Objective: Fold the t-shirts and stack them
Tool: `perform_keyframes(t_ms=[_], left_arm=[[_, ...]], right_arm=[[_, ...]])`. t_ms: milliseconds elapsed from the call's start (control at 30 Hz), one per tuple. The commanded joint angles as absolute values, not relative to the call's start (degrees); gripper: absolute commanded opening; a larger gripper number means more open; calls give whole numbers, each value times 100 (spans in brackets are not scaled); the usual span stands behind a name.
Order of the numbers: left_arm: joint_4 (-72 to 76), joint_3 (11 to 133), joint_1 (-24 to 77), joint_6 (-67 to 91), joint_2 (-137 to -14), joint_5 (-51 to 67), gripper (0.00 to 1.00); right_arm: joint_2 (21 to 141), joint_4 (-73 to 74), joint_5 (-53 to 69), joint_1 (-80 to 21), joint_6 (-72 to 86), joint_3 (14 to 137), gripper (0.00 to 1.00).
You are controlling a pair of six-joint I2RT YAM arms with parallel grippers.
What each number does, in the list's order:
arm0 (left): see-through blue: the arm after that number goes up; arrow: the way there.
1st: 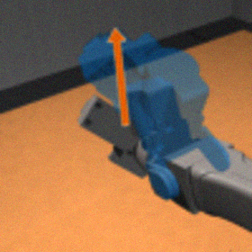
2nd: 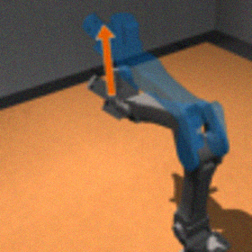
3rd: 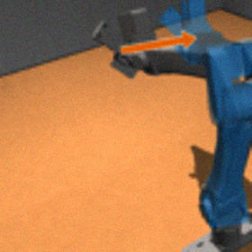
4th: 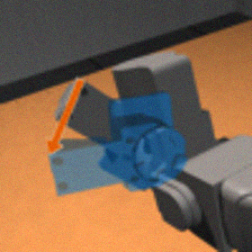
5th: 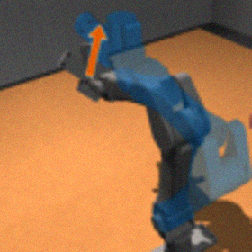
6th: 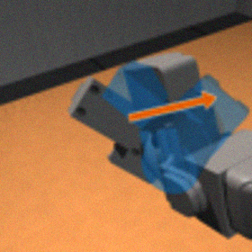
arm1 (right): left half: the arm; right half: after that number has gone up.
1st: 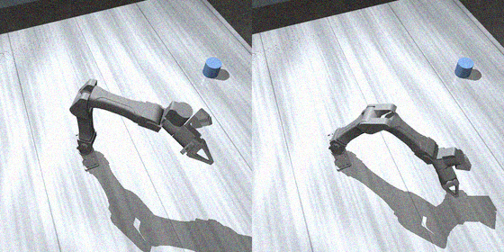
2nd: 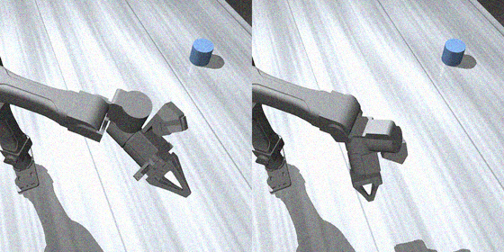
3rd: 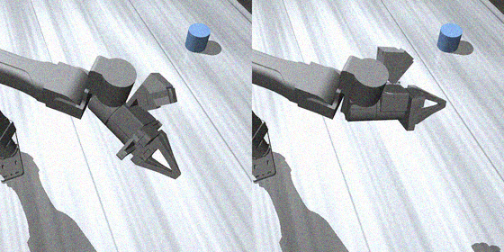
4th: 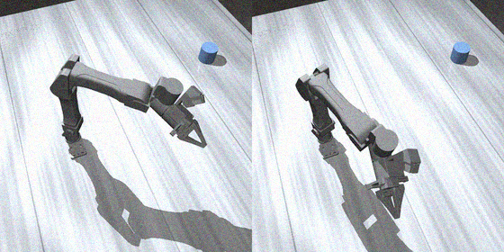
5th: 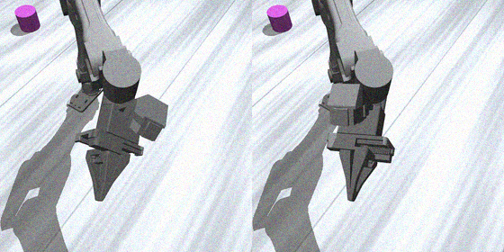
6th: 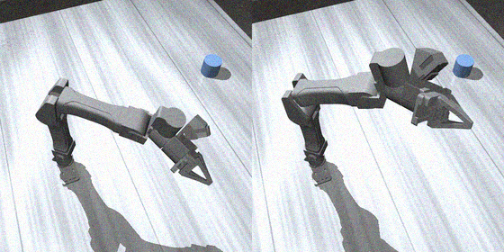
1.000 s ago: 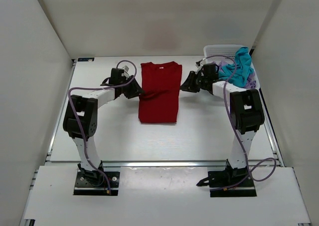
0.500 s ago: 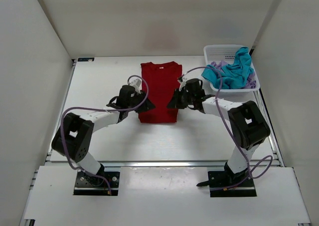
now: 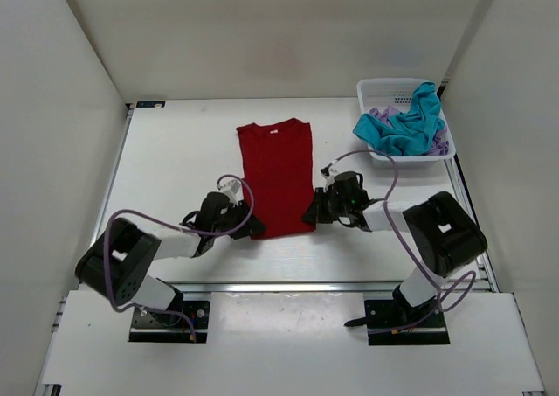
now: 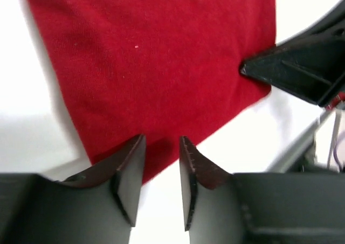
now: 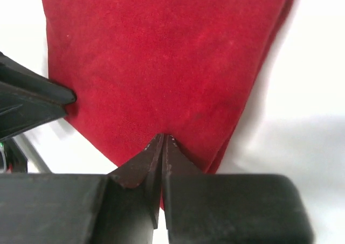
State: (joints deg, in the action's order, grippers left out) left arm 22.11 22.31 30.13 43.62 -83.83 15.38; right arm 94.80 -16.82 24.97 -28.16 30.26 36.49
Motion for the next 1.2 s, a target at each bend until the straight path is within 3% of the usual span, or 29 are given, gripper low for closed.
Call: perform_keyframes(t_ms=[0, 133, 233, 367, 533, 700, 833, 900, 1000, 1067, 1167], left_arm=[[1794, 1758, 3226, 4509, -7580, 1327, 44], [1433, 1573, 2831, 4606, -6541, 1283, 55], [810, 1556, 2628, 4413, -5698, 1029, 64], [361, 1521, 2619, 4167, -5511, 1002, 69], [649, 1424, 3102, 4315, -6159, 888, 71], [914, 1529, 3524, 4447, -6714, 773, 62], [1046, 1565, 3954, 4500, -7127, 607, 55], [1150, 1521, 4025, 4552, -7303, 650, 50], [1256, 1433, 4043, 4579, -7427, 668, 31], [1030, 1494, 4104, 4553, -7357, 510, 16], [538, 1512, 4210, 4535, -7007, 457, 6]], right_arm=[[8993, -1380, 2241, -3006, 2962, 3069, 7], [7922, -1275, 2259, -3050, 2962, 2839, 33], [7306, -1046, 2250, -2945, 2988, 2655, 43], [6926, -809, 2083, -2725, 2909, 2285, 46], [7215, -905, 2276, -2584, 2926, 2004, 48], [7707, -1309, 2575, -2513, 3023, 2003, 48], [7989, -1449, 2654, -2602, 3023, 2101, 33], [7998, -1607, 2593, -2654, 3120, 2048, 18], [7814, -1722, 2453, -2786, 3225, 1890, 1], [7630, -1766, 2356, -2944, 3313, 1811, 0], [7366, -1531, 2146, -3251, 3515, 1592, 0]])
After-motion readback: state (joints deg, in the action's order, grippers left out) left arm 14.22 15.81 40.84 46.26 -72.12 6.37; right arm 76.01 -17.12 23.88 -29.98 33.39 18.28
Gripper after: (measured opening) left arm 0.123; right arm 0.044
